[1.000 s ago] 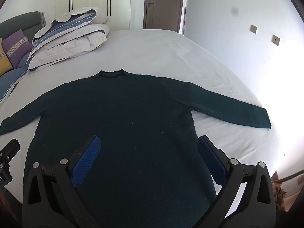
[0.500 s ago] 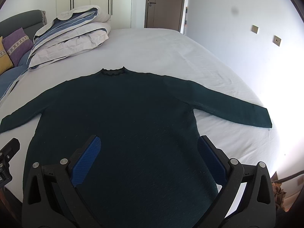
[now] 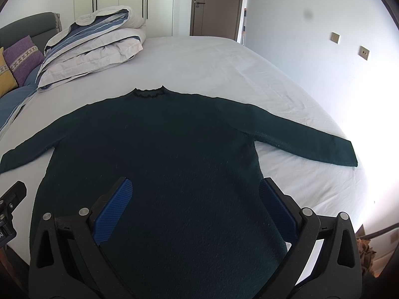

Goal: Fold small clothes

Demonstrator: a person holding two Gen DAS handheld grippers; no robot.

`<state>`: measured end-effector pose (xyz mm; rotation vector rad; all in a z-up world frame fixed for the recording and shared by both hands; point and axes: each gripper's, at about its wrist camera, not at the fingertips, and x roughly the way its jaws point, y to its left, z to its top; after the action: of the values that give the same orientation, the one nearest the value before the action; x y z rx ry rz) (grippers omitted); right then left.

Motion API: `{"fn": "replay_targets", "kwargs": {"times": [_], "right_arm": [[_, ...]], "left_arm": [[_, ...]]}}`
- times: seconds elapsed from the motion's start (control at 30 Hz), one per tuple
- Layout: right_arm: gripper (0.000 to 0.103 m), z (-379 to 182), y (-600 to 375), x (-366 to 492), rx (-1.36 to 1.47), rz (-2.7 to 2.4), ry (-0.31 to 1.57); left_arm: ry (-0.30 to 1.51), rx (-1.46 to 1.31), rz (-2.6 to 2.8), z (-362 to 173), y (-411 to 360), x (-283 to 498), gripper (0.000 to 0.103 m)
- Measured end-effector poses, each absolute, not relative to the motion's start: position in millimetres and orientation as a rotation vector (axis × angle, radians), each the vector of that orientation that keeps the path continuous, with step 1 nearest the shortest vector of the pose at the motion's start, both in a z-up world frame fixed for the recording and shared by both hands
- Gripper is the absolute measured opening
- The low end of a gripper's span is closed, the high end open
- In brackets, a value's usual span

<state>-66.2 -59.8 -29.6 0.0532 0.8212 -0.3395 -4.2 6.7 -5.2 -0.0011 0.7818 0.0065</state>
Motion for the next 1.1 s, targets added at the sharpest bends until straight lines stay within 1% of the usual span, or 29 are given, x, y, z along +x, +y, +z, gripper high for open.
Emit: {"fn": "replay_targets", "kwargs": {"times": [1.1], "right_arm": [[0.103,-33.9,-54.0,-69.9,0.051,-0.337,0.825]], "left_arm": [[0.781,-0.003,0.004,-6.4,5.7,-6.1,0.103]]}}
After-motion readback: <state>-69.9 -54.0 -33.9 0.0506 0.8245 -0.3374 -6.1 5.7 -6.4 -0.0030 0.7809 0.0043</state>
